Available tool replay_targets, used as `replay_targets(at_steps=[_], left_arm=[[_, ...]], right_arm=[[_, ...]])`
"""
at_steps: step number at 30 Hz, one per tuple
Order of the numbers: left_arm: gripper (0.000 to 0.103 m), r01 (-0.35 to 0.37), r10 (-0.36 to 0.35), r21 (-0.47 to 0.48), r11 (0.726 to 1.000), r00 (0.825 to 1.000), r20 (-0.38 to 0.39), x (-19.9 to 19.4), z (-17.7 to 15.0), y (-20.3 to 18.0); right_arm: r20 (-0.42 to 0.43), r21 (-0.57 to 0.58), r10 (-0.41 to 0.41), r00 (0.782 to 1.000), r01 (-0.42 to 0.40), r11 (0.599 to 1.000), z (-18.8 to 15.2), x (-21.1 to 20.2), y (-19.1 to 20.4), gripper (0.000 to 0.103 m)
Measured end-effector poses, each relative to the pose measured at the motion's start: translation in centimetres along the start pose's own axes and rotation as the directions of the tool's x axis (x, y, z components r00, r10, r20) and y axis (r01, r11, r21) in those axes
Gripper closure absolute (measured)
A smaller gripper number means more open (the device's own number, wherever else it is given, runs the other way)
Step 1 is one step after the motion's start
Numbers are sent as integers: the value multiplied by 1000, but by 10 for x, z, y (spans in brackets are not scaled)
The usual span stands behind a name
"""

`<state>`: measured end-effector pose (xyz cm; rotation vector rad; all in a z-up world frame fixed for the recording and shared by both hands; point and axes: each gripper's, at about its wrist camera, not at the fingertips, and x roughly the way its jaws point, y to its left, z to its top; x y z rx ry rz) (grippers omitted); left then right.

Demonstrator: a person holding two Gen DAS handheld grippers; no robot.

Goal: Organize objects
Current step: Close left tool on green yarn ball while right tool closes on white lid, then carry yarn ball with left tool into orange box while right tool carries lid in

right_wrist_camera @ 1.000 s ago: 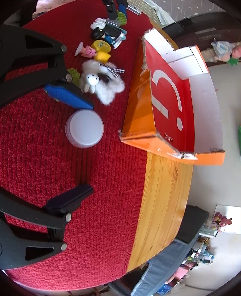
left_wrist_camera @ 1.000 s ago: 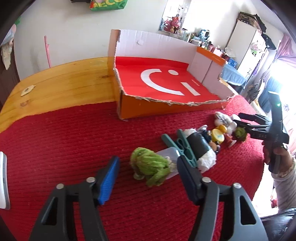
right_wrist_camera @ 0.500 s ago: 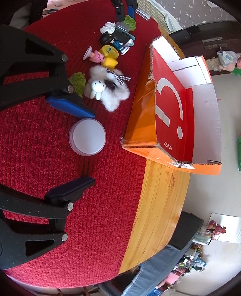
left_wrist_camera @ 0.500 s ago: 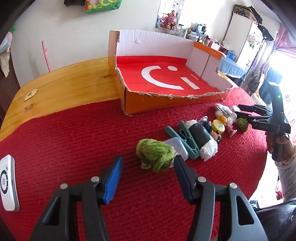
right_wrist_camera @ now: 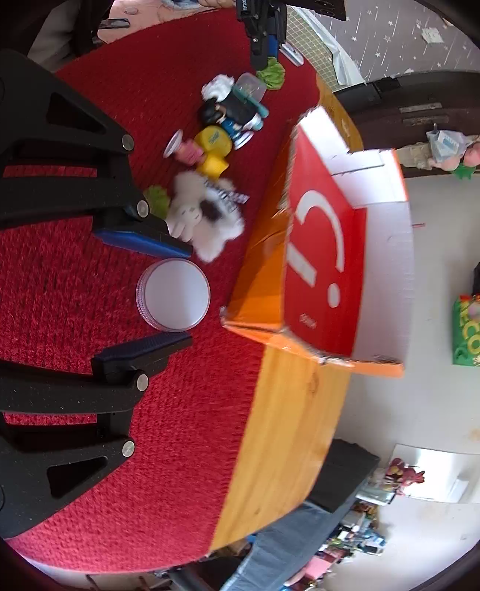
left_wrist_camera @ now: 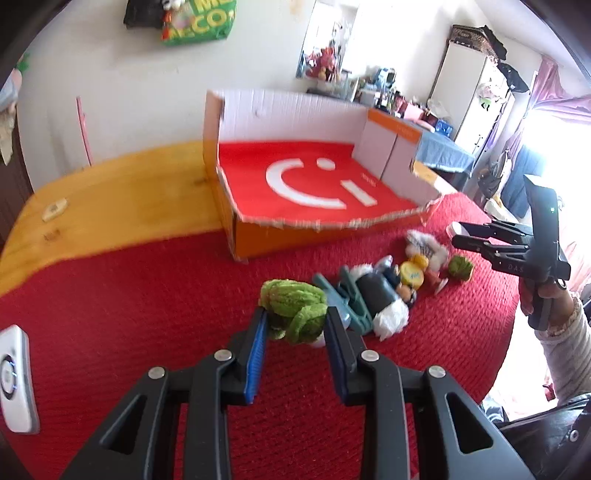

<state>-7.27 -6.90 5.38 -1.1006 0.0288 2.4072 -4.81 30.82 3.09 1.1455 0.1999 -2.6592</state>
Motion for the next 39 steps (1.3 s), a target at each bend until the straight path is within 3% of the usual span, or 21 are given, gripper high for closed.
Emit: replay_targets(at_steps=[10, 28, 34, 39], left_arm=[[71, -7, 6, 19, 1000, 997, 80, -21, 19, -8], [71, -5, 2, 26, 1000, 993, 122, -27, 40, -9], [71, -28, 23, 59, 998, 996, 85, -1, 70, -8], [71, -13, 14, 87, 996, 1000, -20, 40, 94, -4]], right_arm=[[91, -4, 19, 996, -19, 1000, 25, -24, 10, 64], [112, -4, 36, 993, -36, 999, 46, -23, 10, 64], [83, -11, 59, 995, -59, 998, 78, 0, 9, 64], [-3, -43, 67, 998, -67, 997, 103, 36, 8, 64]])
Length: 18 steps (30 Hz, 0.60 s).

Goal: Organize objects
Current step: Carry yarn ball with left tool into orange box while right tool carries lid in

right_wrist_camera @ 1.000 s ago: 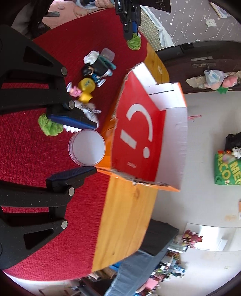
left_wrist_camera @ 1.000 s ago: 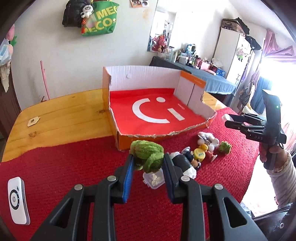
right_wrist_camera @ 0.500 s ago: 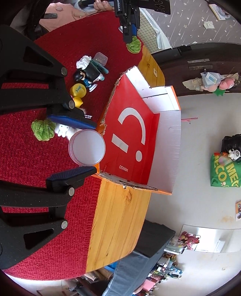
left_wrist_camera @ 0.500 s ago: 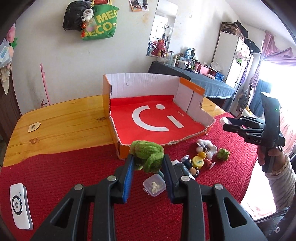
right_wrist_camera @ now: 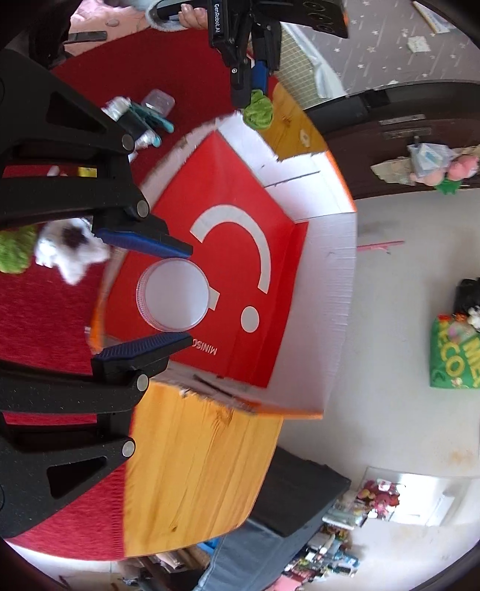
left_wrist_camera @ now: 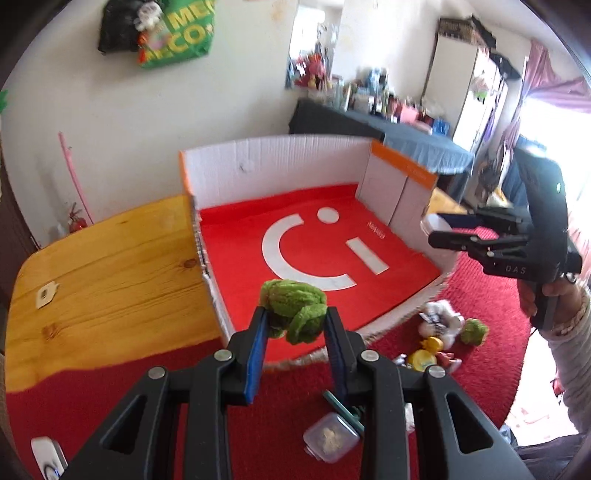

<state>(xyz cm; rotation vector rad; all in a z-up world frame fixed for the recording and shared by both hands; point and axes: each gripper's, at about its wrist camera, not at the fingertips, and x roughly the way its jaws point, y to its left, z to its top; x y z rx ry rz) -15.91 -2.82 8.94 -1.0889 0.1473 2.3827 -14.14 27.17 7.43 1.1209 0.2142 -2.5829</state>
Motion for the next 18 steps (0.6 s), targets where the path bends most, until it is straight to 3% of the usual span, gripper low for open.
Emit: replay_targets(at_steps=[11, 18], left_arm=[[71, -31, 57, 137, 990, 980, -191, 61, 11, 0], [71, -50, 109, 246, 968, 966, -234, 73, 10, -9]], right_arm=[[-208, -78, -11, 978, -5, 997, 8, 58, -1, 64], [-285, -118, -12, 958, -22, 993, 5, 68, 2, 64]])
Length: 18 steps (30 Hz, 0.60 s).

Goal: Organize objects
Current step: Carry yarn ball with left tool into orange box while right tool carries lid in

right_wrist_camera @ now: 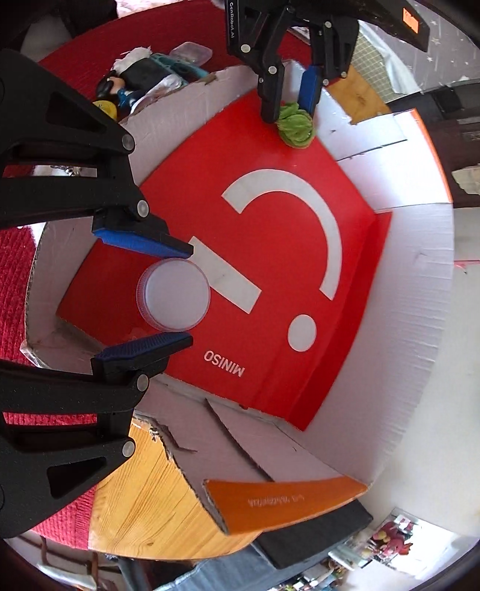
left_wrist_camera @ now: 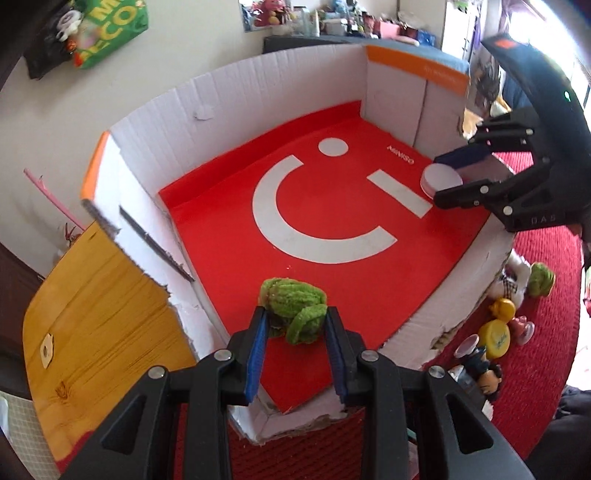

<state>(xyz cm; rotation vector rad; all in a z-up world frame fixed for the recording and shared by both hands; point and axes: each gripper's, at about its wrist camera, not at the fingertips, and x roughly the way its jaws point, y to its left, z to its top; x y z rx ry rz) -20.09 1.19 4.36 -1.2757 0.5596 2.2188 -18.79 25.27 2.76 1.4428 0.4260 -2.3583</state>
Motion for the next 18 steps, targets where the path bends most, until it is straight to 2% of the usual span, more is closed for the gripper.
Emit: replay_targets(at_steps=[11, 18], left_arm=[[70, -29, 35, 97, 995, 997, -62, 7, 7, -6], [69, -32, 40, 110, 993, 997, -68, 4, 9, -6]], right_arm=[[-58, -20, 21, 998, -22, 1000, 3, 8, -3, 63], [-60, -26, 19, 998, -21, 999, 1, 7, -3, 63]])
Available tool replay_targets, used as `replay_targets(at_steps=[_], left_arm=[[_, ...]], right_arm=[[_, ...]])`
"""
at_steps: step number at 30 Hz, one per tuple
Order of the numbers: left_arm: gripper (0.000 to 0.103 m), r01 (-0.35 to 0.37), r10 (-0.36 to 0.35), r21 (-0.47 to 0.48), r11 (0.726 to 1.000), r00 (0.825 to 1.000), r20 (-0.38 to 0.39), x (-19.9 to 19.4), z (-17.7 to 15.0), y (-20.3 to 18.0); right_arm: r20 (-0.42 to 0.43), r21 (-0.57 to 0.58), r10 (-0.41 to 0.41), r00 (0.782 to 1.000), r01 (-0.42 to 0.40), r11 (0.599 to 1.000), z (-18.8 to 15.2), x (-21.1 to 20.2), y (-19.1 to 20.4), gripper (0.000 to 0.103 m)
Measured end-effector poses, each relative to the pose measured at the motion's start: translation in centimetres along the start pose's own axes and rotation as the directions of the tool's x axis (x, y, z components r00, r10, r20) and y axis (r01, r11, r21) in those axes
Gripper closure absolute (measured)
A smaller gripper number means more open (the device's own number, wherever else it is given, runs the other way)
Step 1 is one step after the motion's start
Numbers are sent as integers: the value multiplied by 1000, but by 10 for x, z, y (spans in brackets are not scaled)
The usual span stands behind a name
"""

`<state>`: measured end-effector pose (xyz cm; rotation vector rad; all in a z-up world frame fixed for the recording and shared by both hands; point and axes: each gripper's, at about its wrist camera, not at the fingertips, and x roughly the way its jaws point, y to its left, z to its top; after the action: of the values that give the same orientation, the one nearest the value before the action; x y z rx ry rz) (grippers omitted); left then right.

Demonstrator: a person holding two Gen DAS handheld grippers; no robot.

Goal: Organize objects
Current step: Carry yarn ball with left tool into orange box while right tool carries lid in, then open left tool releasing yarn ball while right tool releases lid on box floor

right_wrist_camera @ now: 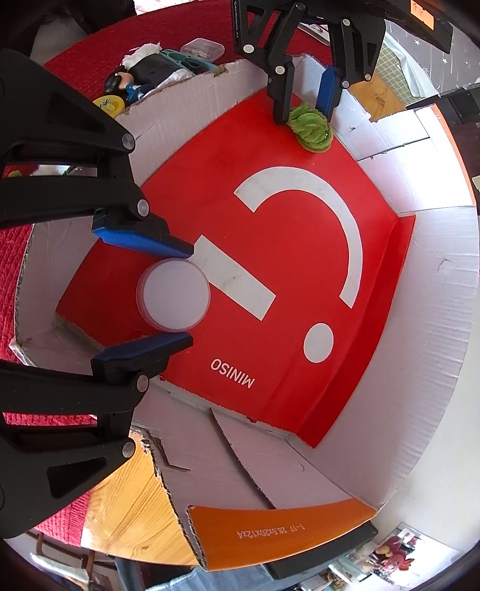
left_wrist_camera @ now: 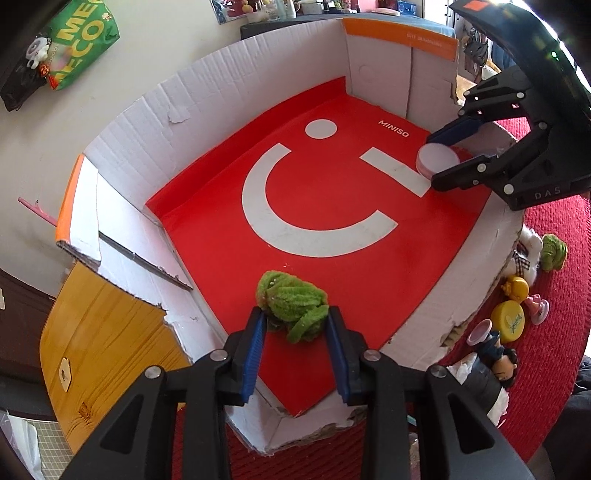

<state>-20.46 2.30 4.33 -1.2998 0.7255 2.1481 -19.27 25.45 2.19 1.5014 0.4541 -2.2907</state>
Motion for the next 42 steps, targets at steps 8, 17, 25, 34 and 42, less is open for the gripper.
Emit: replay_targets(at_steps=[8, 17, 25, 34, 42], left_arm=[[68, -5, 5, 4, 1000, 1000, 2, 0, 0, 0], [61, 3, -3, -14, 1000, 1000, 8, -1, -2, 5], [61, 9, -9, -33, 999, 1000, 19, -5, -5, 6], [61, -12, 24, -103, 995, 992, 122, -38, -10, 5], [38, -35, 107, -228, 973, 944, 312, -99, -29, -15]], right_arm=[[0, -6, -12, 1000, 12, 1000, -3, -1, 1, 54], [2, 2, -9, 1000, 9, 1000, -7, -2, 0, 53], [17, 19, -8, 1000, 8, 1000, -12, -6, -3, 52], [147, 71, -16, 989, 5, 997, -19, -47, 0, 44], [351, 144, -155, 923, 110, 983, -31, -105, 20, 20]])
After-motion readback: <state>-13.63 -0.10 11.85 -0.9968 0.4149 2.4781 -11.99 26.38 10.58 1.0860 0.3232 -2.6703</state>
